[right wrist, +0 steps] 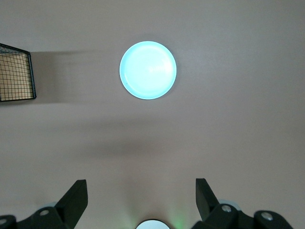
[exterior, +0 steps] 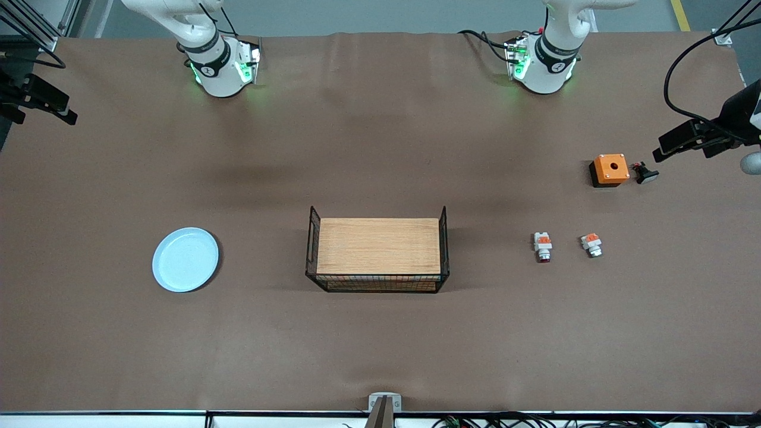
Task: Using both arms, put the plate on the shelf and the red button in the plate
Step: 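Move the left gripper toward the red-capped button switch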
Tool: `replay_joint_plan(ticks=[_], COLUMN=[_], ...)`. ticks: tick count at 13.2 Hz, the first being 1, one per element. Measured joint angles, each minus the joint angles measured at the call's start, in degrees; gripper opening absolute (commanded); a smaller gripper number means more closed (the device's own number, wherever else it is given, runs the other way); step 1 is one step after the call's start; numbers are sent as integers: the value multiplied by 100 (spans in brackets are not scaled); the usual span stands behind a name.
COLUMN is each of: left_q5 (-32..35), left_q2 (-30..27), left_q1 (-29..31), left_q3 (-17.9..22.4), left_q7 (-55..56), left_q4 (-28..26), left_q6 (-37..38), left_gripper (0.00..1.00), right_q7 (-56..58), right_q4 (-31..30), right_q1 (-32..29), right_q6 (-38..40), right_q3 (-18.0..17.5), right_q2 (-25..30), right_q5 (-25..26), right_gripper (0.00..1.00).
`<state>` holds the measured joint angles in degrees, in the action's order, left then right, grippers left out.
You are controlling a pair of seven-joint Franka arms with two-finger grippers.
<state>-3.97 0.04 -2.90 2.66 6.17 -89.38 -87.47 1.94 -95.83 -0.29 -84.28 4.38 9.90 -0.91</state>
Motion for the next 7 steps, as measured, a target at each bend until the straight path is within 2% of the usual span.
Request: replay_joint_plan(ticks=[7], left_q5=[0], left_q2=[33], left_q1=[-4], left_q3=[-1], left_q7=[0], left_q4=[0], left_q6=[0], left_gripper=[100], right_q7=[0], right_q4=[0], right_q1=[0], right_q6=[-4], right_q3=[-22], right_q2=[6], right_q5=[7], right_gripper=[100])
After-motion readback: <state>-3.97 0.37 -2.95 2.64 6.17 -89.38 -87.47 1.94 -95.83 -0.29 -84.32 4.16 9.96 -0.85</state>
